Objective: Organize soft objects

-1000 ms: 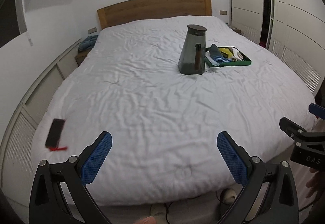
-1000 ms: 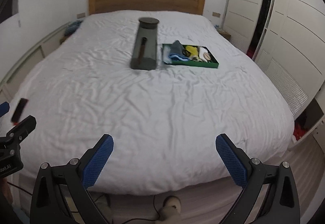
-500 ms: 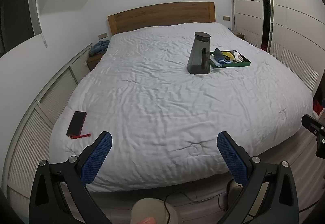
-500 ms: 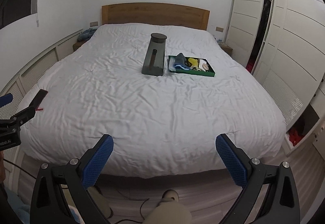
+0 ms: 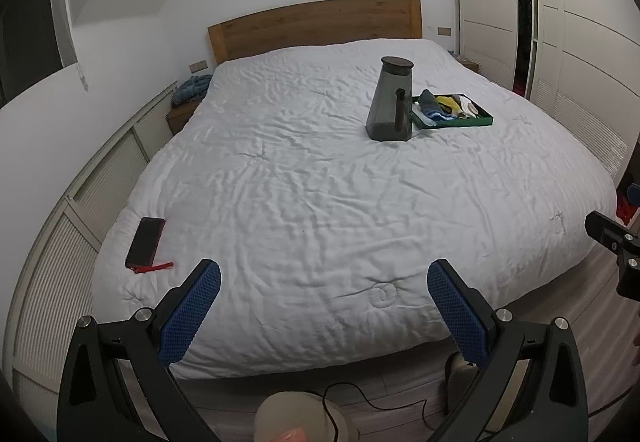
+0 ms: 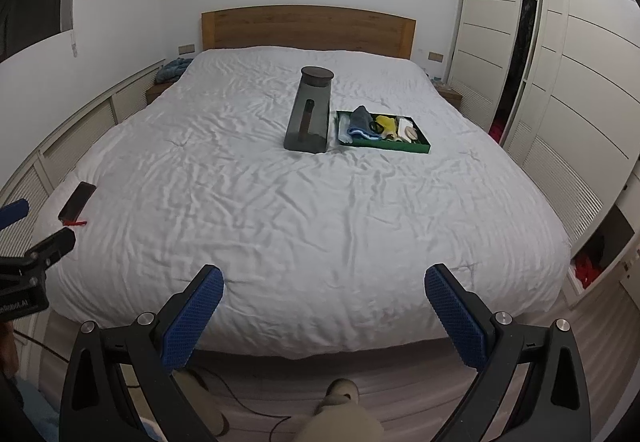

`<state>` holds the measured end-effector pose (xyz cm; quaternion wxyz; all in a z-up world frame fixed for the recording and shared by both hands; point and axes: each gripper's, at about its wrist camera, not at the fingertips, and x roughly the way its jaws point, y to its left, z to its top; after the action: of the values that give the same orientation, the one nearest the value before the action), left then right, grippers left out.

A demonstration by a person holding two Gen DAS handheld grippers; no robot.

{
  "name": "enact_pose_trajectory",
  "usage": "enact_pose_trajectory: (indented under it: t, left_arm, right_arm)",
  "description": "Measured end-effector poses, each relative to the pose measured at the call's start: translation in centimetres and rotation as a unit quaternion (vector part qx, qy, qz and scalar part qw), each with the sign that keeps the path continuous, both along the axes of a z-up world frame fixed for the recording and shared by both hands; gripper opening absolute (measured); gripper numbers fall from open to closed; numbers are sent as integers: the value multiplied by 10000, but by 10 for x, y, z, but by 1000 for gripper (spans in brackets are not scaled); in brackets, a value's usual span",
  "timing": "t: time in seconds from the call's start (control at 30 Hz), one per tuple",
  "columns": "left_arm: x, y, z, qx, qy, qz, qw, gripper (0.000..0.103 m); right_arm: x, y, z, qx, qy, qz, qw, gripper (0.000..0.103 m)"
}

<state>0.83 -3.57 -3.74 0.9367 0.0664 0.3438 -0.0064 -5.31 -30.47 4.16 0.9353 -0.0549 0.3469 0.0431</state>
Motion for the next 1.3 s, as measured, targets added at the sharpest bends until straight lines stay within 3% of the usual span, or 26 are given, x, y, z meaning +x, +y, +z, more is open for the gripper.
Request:
enact_pose_trajectory:
  t: [0.43,0.63,1.3]
  left_arm:
    - [19,6,-8,-326,162,-14,9993,102]
    - [22,6,-5,-455,41,-8,9990,102]
    - [24,8,-10,-389,16,114,9992,102]
  right_arm:
    - [35,11,-13,-97,122,17,9999,103]
    - [37,13,-18,-139,108,31,9998,103]
    - [41,15,-29,-174,147,86,9997,103]
